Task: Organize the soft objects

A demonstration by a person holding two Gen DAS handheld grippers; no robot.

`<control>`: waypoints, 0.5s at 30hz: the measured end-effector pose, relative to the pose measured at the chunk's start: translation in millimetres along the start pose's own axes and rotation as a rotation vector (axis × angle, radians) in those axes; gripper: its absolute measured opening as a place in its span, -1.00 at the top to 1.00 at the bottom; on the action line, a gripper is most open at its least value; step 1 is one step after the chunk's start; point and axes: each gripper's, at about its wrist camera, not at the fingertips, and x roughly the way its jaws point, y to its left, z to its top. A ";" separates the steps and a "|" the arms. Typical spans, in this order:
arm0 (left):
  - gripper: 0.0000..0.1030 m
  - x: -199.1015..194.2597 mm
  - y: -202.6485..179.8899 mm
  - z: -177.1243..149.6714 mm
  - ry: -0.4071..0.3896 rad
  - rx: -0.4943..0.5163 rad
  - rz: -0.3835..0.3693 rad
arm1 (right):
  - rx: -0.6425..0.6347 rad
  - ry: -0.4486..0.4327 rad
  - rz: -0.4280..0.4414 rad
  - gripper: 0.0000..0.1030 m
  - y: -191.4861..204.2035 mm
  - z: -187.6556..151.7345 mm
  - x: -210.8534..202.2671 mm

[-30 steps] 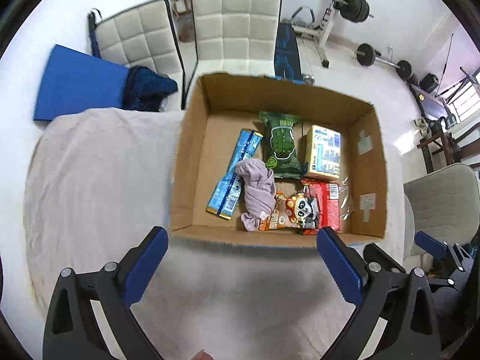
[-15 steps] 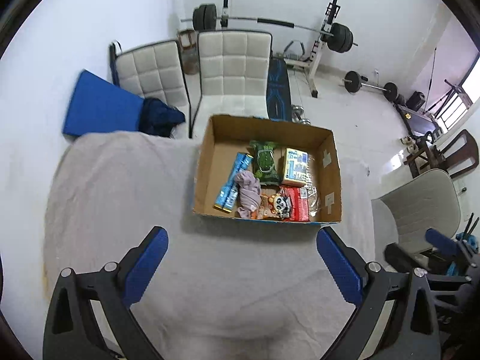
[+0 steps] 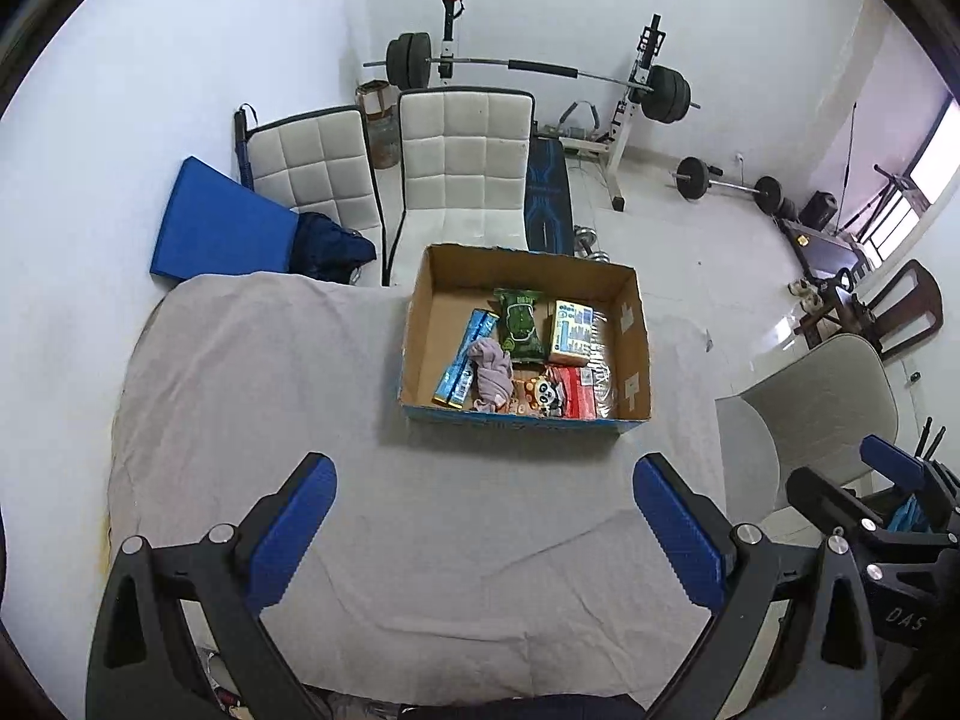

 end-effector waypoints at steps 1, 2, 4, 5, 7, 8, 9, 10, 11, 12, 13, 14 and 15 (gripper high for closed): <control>-0.97 -1.5 0.4 -0.3 -0.006 -0.002 0.006 | 0.000 -0.004 -0.002 -1.00 0.4 -1.3 -3.7; -0.97 -2.5 1.1 -0.6 -0.010 -0.005 0.007 | -0.002 -0.007 -0.002 -1.00 1.3 -2.0 -6.5; -0.97 -3.4 1.4 -1.9 -0.018 -0.009 0.004 | -0.004 -0.013 -0.004 -1.00 2.4 -2.8 -11.5; -0.97 -4.2 1.6 -1.9 -0.022 -0.011 0.004 | -0.004 -0.017 -0.007 -1.00 1.9 -2.2 -12.3; -0.97 -4.9 0.1 -2.5 -0.031 -0.006 0.007 | -0.001 -0.023 -0.010 -1.00 1.0 -1.9 -13.4; -0.97 -4.8 -1.1 -2.9 -0.037 -0.001 0.009 | 0.004 -0.029 -0.018 -1.00 0.2 -0.2 -12.7; -0.97 -3.8 -3.9 -2.7 -0.045 0.013 0.014 | 0.008 -0.032 -0.020 -1.00 -0.4 0.4 -12.0; -0.97 -3.4 -5.9 -2.7 -0.054 0.023 0.016 | 0.011 -0.035 -0.021 -1.00 -1.3 1.1 -11.3; -0.97 -2.7 -7.7 -2.5 -0.063 0.028 0.019 | 0.013 -0.038 -0.022 -1.00 -2.3 2.4 -9.6; -0.97 -1.6 -8.7 -2.6 -0.068 0.030 0.021 | 0.020 -0.044 -0.025 -1.00 -4.0 3.6 -8.1; -0.98 0.3 -9.6 -2.5 -0.072 0.029 0.013 | 0.028 -0.050 -0.026 -1.00 -5.4 4.3 -7.3; -0.99 1.1 -9.5 -2.5 -0.080 0.026 0.006 | 0.028 -0.056 -0.034 -1.00 -6.5 4.8 -6.3; -0.99 2.7 -10.3 -1.5 -0.084 0.028 0.009 | 0.027 -0.059 -0.044 -1.00 -6.9 6.5 -4.5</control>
